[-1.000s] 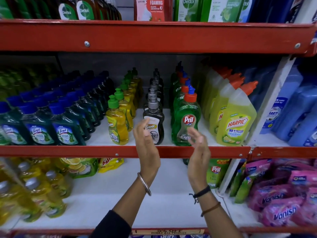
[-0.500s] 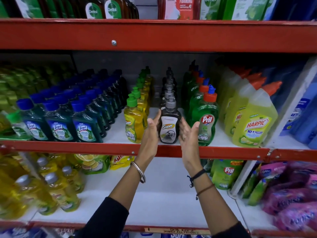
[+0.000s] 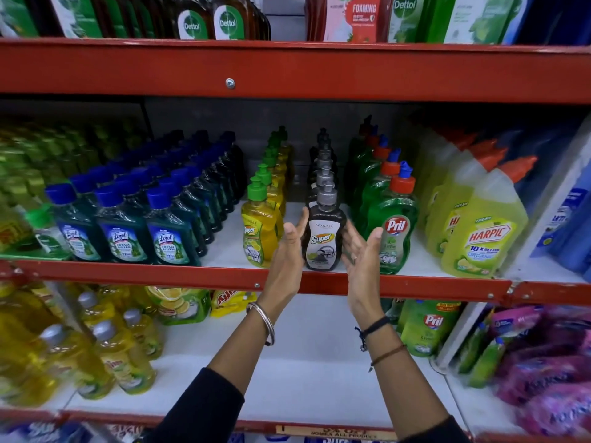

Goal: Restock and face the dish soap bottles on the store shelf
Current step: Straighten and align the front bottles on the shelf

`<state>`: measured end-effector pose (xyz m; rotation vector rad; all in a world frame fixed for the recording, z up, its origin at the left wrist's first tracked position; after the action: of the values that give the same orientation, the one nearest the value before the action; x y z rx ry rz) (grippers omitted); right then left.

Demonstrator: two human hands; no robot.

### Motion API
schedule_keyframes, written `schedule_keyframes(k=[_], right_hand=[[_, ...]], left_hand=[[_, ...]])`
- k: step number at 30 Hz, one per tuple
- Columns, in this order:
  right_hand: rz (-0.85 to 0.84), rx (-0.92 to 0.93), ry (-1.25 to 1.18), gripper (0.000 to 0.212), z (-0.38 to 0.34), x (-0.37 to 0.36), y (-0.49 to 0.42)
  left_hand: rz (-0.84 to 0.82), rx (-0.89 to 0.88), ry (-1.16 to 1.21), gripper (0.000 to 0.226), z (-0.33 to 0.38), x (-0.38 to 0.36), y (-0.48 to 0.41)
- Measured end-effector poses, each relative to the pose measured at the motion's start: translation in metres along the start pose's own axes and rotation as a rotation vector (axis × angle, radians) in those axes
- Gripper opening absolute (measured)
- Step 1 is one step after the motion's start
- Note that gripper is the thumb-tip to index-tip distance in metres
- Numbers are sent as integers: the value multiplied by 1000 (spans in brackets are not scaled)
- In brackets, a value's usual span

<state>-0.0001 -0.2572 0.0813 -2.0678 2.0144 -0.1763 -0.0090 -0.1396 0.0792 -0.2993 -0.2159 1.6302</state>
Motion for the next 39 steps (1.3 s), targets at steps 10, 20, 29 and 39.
schedule_keyframes(k=[10,20,29,39], right_hand=[[69,0,-28,87,0,-4,-1],[-15,221,127,89,28,-70,56],[-68,45,77,39,22,-109,10],[-155,-16,37,47,17,-101,-4]], left_hand=[[34,-60,-75,69,-5,2,4],[564,-439,-9,44,-15,42,24],[193,-61,-58,60,10,86,-7],[163,-28,-37,65,16,97,9]])
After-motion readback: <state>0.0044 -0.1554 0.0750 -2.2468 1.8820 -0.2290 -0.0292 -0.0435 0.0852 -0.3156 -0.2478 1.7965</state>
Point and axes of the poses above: each hand's wrist, its own y-axis away from the middle knuckle, its own x-axis out of the back of the hand, z = x × y, the point moved 1 cm from there along -y, towards the middle knuckle, and after that the axes turned 10 degrees about y, right-handed, at the moved point
